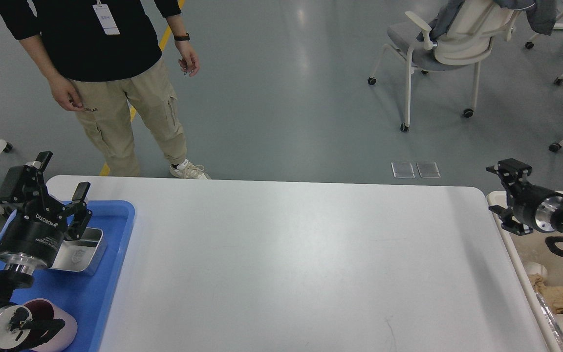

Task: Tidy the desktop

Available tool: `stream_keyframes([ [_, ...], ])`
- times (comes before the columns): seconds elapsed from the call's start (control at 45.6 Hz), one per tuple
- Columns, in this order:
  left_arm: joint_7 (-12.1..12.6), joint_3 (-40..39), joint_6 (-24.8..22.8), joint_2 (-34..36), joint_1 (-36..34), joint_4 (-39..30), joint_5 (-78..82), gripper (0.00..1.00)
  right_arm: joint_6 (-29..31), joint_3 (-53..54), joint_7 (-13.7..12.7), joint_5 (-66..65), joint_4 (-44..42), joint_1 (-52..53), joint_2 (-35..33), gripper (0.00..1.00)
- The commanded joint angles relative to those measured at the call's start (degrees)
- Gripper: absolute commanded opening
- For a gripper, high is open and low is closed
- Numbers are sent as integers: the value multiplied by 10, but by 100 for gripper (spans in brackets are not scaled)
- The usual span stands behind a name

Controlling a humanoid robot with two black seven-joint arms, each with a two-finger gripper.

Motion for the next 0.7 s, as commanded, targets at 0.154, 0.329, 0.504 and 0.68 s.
stream_keyframes([
  [0.154,0,-3,-2,2,1,1,-1,97,48,293,-1,0,40,-25,122,100],
  [0.329,0,-4,-2,0,1,1,-1,97,84,424,4,0,103,-109,186,100],
  [0.504,0,-5,-2,0,7,1,-1,97,125,505,5,-1,145,-222,250,100],
  [0.68,0,-5,-2,-1,7,1,-1,97,159,561,6,-1,160,-305,296,100],
])
